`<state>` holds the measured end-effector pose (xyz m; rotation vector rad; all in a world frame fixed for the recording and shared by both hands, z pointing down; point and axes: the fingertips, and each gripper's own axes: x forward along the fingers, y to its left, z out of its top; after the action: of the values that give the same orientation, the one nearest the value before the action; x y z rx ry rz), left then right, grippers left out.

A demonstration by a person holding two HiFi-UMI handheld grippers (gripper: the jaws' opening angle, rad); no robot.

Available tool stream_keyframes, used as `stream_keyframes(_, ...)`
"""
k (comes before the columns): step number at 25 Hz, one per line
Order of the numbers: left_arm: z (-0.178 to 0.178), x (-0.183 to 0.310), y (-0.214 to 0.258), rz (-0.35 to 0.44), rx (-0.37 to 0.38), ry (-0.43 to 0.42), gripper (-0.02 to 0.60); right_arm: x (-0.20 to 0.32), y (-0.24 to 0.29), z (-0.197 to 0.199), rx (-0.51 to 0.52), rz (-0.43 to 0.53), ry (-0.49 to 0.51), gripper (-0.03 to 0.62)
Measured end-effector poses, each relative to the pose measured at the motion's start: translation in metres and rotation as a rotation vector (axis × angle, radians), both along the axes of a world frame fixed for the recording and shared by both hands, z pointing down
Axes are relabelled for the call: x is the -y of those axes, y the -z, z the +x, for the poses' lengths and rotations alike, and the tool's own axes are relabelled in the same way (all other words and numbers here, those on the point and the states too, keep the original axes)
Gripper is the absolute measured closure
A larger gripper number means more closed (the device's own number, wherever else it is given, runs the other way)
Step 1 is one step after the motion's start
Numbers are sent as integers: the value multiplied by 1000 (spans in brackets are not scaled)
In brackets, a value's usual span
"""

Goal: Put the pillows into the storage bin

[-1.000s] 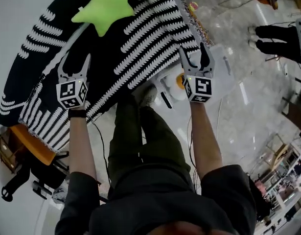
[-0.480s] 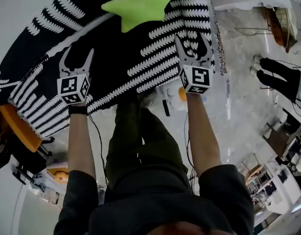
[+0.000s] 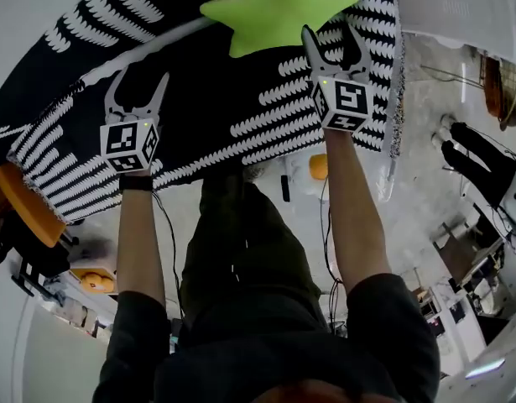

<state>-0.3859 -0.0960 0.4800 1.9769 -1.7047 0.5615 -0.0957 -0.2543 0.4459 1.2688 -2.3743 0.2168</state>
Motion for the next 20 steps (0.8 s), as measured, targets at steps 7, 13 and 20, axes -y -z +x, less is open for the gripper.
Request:
stream_keyframes(7, -43, -22, -55, -91, -8, 65, 275, 62, -53, -56, -20, -18, 33, 295)
stream_keyframes(13, -75, -41, -82, -149, -15, 114, 275, 115, -80, -80, -60, -47, 15, 255)
stream_keyframes(20, -78, -56, -110, -192, -37, 121, 276, 121, -90, -84, -111, -20, 14, 299)
